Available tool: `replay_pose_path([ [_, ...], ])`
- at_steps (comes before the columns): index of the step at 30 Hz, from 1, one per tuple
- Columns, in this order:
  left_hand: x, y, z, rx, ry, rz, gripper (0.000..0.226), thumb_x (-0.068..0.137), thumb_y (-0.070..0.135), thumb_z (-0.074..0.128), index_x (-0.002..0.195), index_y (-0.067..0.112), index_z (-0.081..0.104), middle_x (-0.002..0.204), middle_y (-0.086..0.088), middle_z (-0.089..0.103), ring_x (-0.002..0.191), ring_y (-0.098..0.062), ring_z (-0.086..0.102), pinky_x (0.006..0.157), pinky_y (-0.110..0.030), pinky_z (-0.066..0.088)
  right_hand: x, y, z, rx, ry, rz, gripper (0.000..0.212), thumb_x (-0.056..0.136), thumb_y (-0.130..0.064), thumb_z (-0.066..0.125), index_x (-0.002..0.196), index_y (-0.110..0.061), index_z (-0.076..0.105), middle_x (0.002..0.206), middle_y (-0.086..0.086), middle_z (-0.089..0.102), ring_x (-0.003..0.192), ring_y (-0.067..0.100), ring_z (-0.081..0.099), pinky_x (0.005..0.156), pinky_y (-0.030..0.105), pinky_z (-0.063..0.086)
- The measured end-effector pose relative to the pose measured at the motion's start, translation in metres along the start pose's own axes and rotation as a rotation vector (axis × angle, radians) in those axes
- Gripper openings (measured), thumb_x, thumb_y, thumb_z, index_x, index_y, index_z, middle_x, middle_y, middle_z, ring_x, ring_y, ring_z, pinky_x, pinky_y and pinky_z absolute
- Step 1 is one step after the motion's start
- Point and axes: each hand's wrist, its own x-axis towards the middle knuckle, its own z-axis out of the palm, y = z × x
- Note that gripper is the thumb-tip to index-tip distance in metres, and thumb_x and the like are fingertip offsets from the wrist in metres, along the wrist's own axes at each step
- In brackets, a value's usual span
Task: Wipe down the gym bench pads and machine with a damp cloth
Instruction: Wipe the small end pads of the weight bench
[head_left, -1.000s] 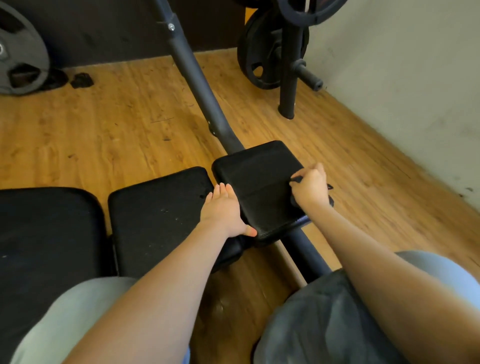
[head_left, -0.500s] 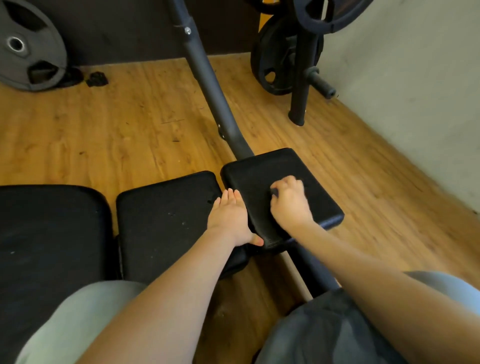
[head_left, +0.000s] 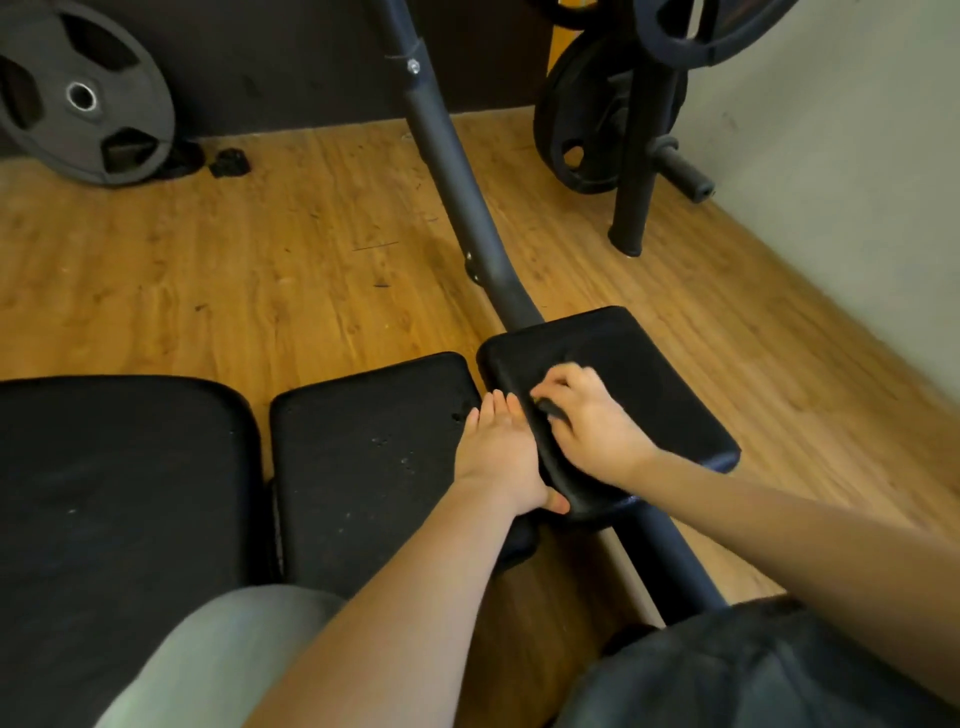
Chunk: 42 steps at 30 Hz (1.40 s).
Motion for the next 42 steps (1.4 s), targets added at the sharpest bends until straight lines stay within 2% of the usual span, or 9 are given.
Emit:
replay_pose_path([
  [3, -0.001, 0.000, 0.000, -0.006, 0.007, -0.004, 0.130, 0.069, 0.063, 0.070, 0.148, -0.002, -0.012, 0.158, -0.018, -0.008, 0.146, -0.027, -0.008, 0.118, -0.039, 0.000, -0.013, 0.030, -0.017, -0.143, -0.109, -0.098, 0.036, 0.094, -0.011, 0.050, 0.130, -0.009, 0.053, 0.130, 0.008, 0.045, 0.119, 0.022, 0.039, 0.100, 0.021, 0.027],
  [6, -0.002, -0.001, -0.001, -0.005, 0.007, -0.003, 0.132, 0.068, 0.064, 0.071, 0.148, -0.001, -0.012, 0.158, -0.018, -0.007, 0.146, -0.028, -0.007, 0.118, -0.039, 0.000, 0.025, 0.060, -0.025, -0.131, 0.093, 0.229, 0.033, 0.093, -0.005, 0.048, 0.125, -0.001, 0.055, 0.128, 0.019, 0.046, 0.119, 0.036, 0.040, 0.103, 0.034, 0.030],
  [9, -0.001, -0.001, -0.002, 0.001, -0.010, 0.003, 0.133, 0.068, 0.065, 0.071, 0.147, -0.002, -0.012, 0.158, -0.019, -0.007, 0.146, -0.028, -0.007, 0.118, -0.039, 0.000, 0.064, 0.041, -0.008, -0.032, 0.184, 0.435, 0.036, 0.097, -0.013, 0.046, 0.130, -0.002, 0.051, 0.137, 0.014, 0.040, 0.130, 0.029, 0.031, 0.109, 0.035, 0.025],
  [15, 0.003, 0.001, -0.003, 0.013, -0.023, -0.009, 0.133, 0.068, 0.063, 0.072, 0.147, -0.003, -0.012, 0.157, -0.020, -0.008, 0.146, -0.029, -0.007, 0.118, -0.040, -0.001, 0.040, 0.004, 0.001, -0.021, -0.006, 0.040, 0.042, 0.093, -0.006, 0.052, 0.135, -0.007, 0.048, 0.141, 0.006, 0.042, 0.132, 0.018, 0.033, 0.102, 0.008, 0.012],
  [18, 0.001, 0.000, -0.002, 0.015, -0.023, -0.007, 0.132, 0.068, 0.064, 0.071, 0.147, -0.003, -0.012, 0.157, -0.020, -0.008, 0.146, -0.029, -0.007, 0.118, -0.039, 0.000, 0.007, 0.031, -0.015, -0.073, -0.090, -0.057, 0.044, 0.092, -0.005, 0.053, 0.135, -0.013, 0.049, 0.142, 0.003, 0.043, 0.134, 0.016, 0.033, 0.106, 0.009, 0.011],
  [25, 0.001, 0.000, -0.003, 0.007, -0.036, -0.003, 0.133, 0.068, 0.064, 0.071, 0.147, -0.002, -0.013, 0.158, -0.019, -0.008, 0.146, -0.028, -0.006, 0.118, -0.039, 0.000, 0.059, 0.051, -0.023, 0.057, 0.164, 0.414, 0.042, 0.095, -0.006, 0.046, 0.136, -0.012, 0.046, 0.139, 0.008, 0.047, 0.130, 0.025, 0.043, 0.106, 0.031, 0.033],
  [35, 0.001, -0.001, 0.000, -0.004, -0.012, 0.006, 0.133, 0.067, 0.064, 0.071, 0.148, -0.001, -0.012, 0.158, -0.018, -0.008, 0.146, -0.027, -0.007, 0.120, -0.039, 0.001, 0.001, 0.041, -0.023, -0.032, -0.183, -0.114, 0.039, 0.092, -0.004, 0.053, 0.130, -0.014, 0.054, 0.145, 0.001, 0.041, 0.136, 0.014, 0.034, 0.107, 0.010, 0.015],
  [40, 0.002, -0.002, 0.000, -0.014, 0.002, 0.011, 0.134, 0.066, 0.064, 0.072, 0.147, -0.001, -0.011, 0.158, -0.018, -0.007, 0.146, -0.027, -0.006, 0.119, -0.039, 0.001, 0.062, 0.065, -0.029, 0.043, 0.119, 0.391, 0.035, 0.093, -0.003, 0.047, 0.128, -0.005, 0.053, 0.134, 0.013, 0.051, 0.125, 0.030, 0.047, 0.104, 0.029, 0.032],
  [42, 0.001, -0.002, 0.000, -0.014, -0.003, 0.014, 0.134, 0.066, 0.064, 0.073, 0.147, -0.002, -0.011, 0.158, -0.018, -0.007, 0.146, -0.027, -0.007, 0.119, -0.039, 0.000, 0.081, 0.042, -0.012, 0.056, 0.107, 0.404, 0.035, 0.094, -0.003, 0.046, 0.129, -0.004, 0.052, 0.138, 0.013, 0.048, 0.128, 0.028, 0.044, 0.106, 0.027, 0.029],
])
